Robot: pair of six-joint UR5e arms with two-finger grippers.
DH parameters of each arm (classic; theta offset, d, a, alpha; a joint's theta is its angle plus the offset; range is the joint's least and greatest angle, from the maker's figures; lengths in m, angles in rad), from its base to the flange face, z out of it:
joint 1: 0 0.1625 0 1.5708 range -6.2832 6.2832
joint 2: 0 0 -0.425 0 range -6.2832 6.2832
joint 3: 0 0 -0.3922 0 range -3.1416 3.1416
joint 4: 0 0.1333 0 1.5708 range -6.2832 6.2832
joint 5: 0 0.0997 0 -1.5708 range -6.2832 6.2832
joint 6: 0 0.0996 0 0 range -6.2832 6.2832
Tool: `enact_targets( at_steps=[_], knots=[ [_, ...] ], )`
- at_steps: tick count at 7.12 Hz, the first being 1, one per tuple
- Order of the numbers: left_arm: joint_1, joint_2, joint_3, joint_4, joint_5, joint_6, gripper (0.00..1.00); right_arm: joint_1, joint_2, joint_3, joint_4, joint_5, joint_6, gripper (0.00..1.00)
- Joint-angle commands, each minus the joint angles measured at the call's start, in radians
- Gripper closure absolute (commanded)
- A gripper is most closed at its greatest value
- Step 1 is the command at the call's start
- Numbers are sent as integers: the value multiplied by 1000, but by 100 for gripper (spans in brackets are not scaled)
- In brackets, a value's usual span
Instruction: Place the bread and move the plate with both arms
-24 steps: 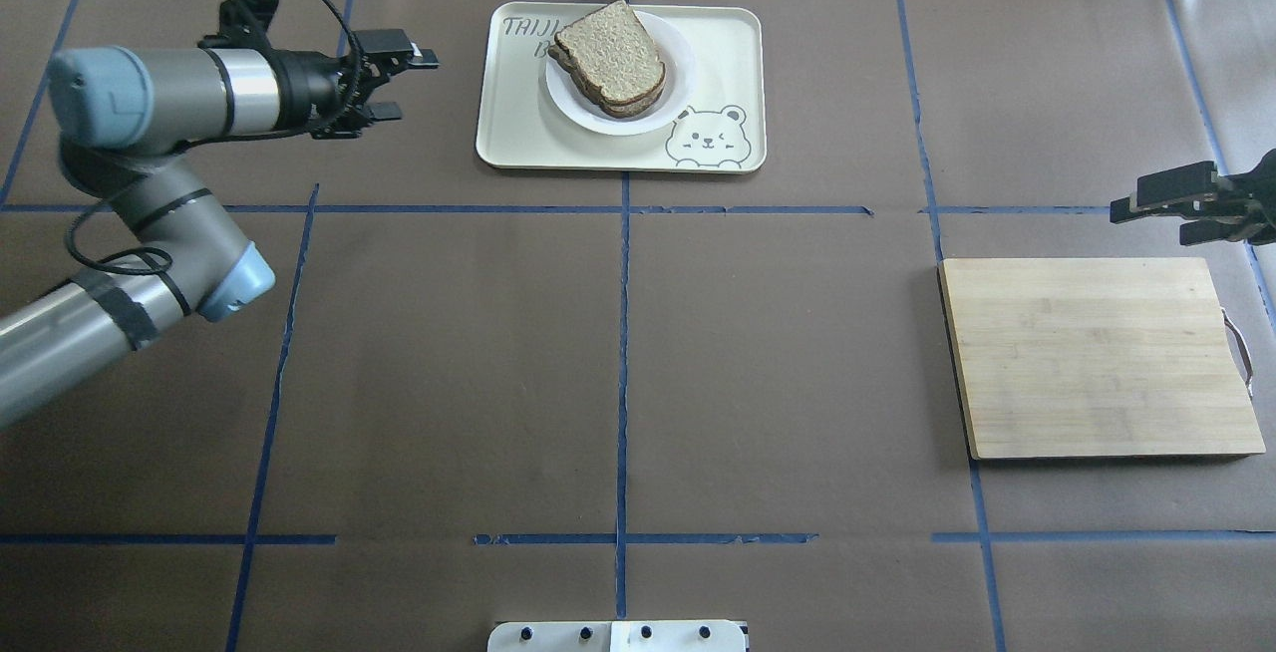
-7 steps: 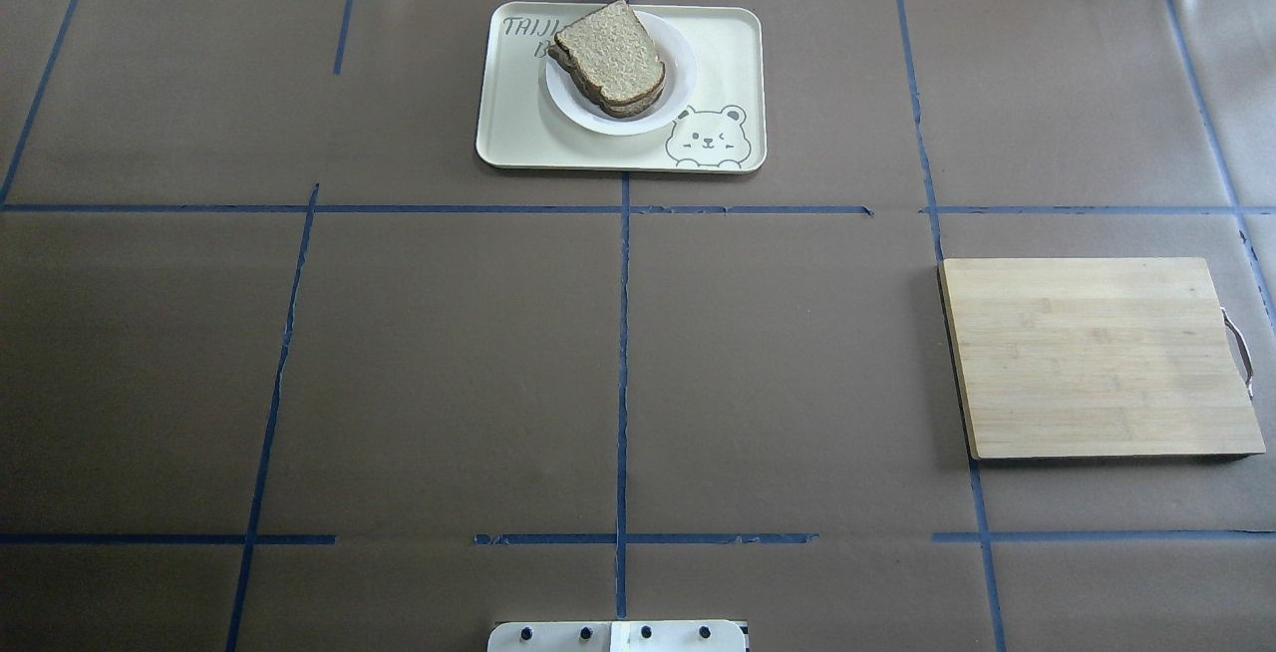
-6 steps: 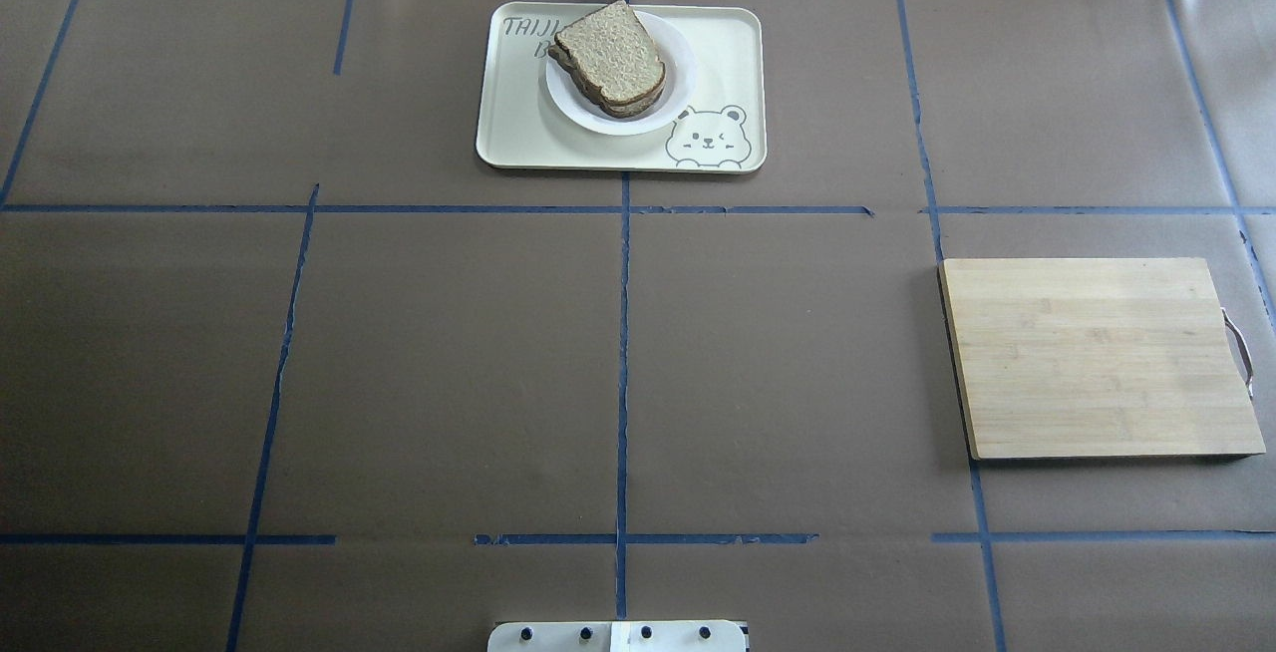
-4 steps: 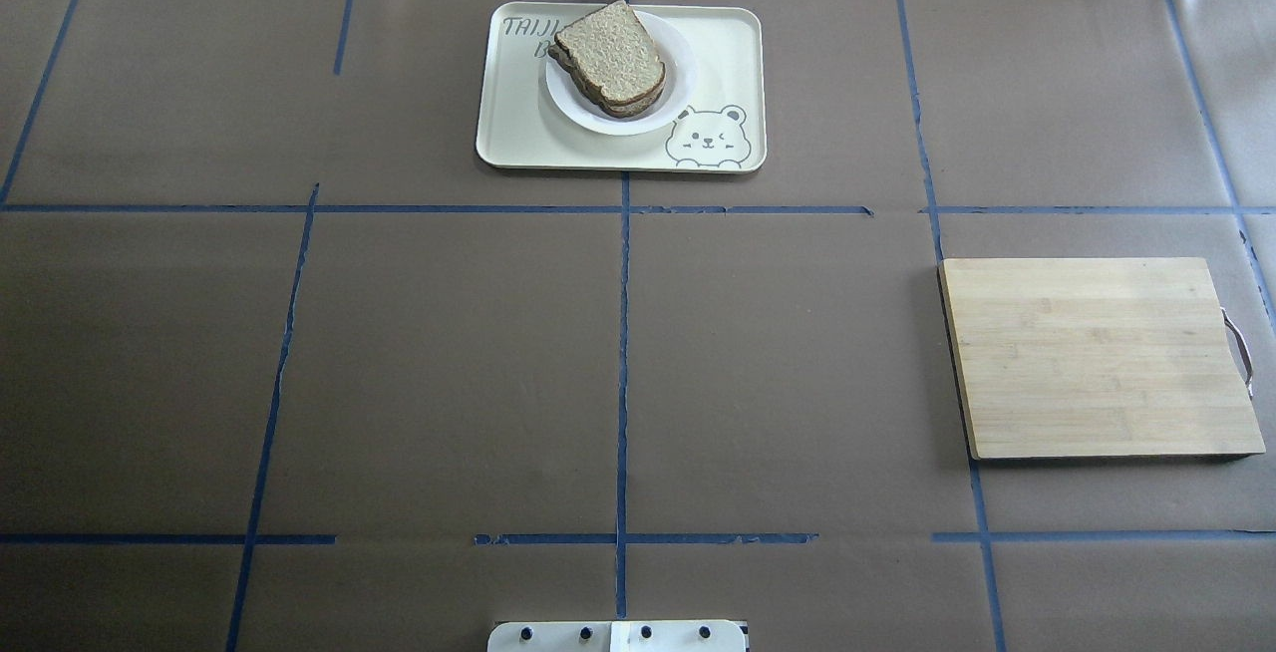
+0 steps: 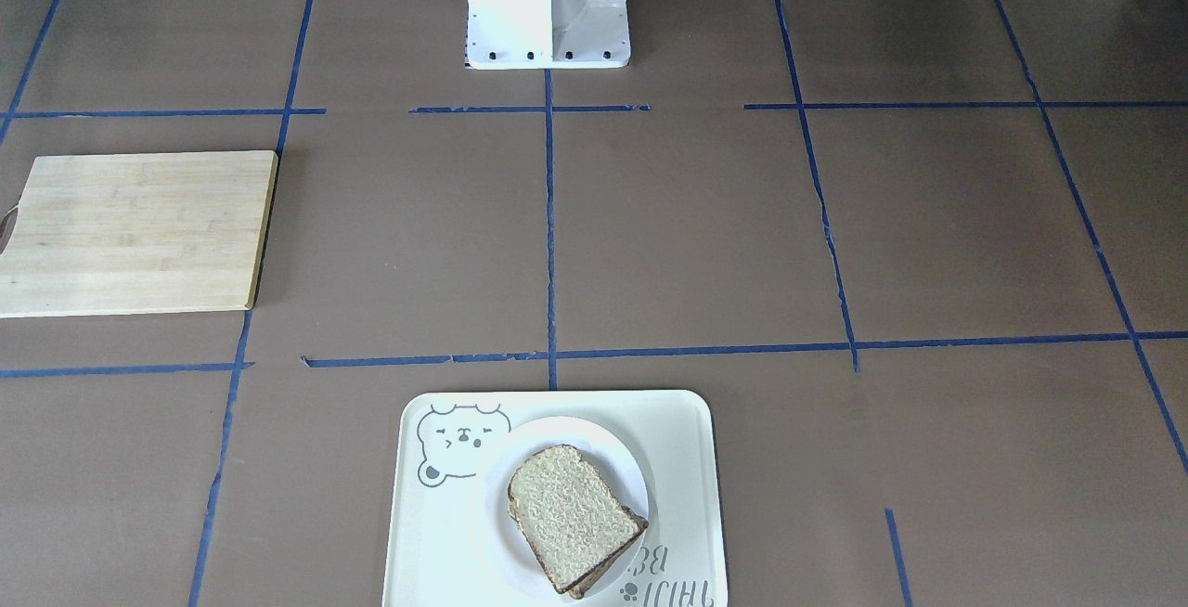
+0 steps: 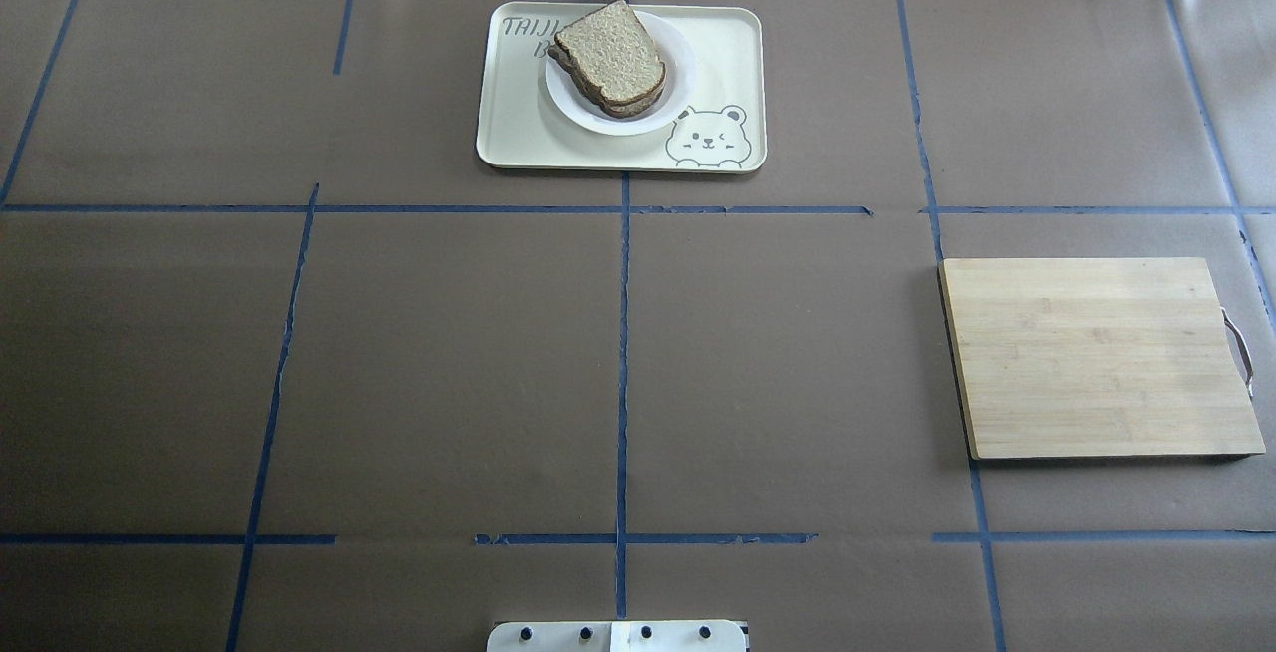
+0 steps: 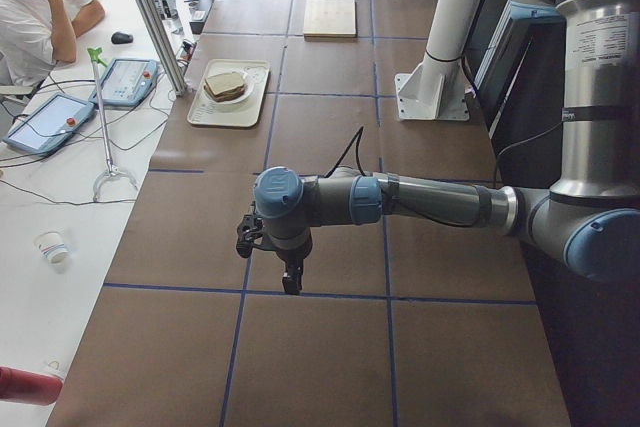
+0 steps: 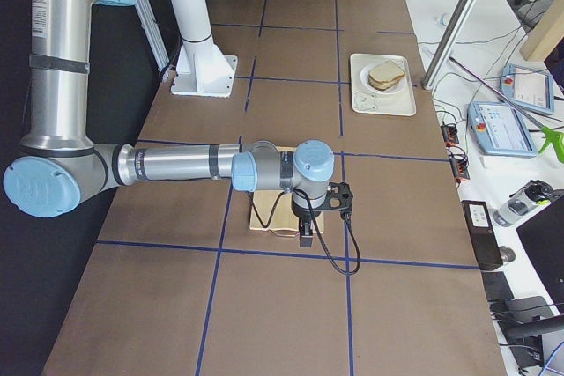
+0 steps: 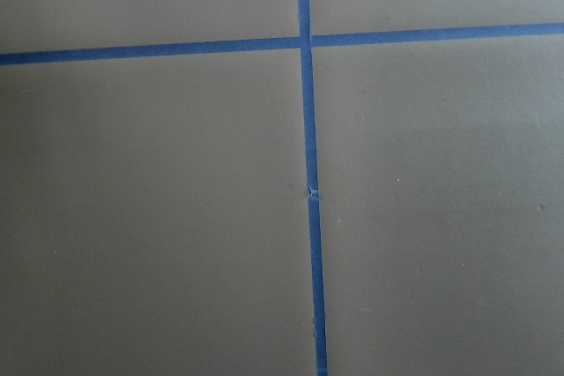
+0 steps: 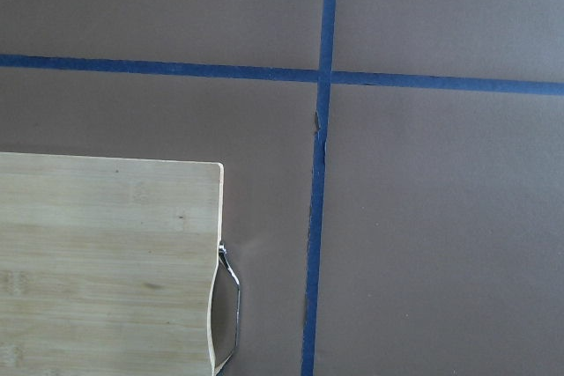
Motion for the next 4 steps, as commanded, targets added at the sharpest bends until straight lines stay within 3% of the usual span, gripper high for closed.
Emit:
enact_targets(
  at_steps=[1, 4],
  knots=[
    [3, -15, 21, -2, -2, 1, 0, 1, 0, 1, 1, -8, 0, 0],
    [1, -3, 14, -58, 1, 3, 0, 2, -52, 30, 6, 64, 3, 0]
  ],
)
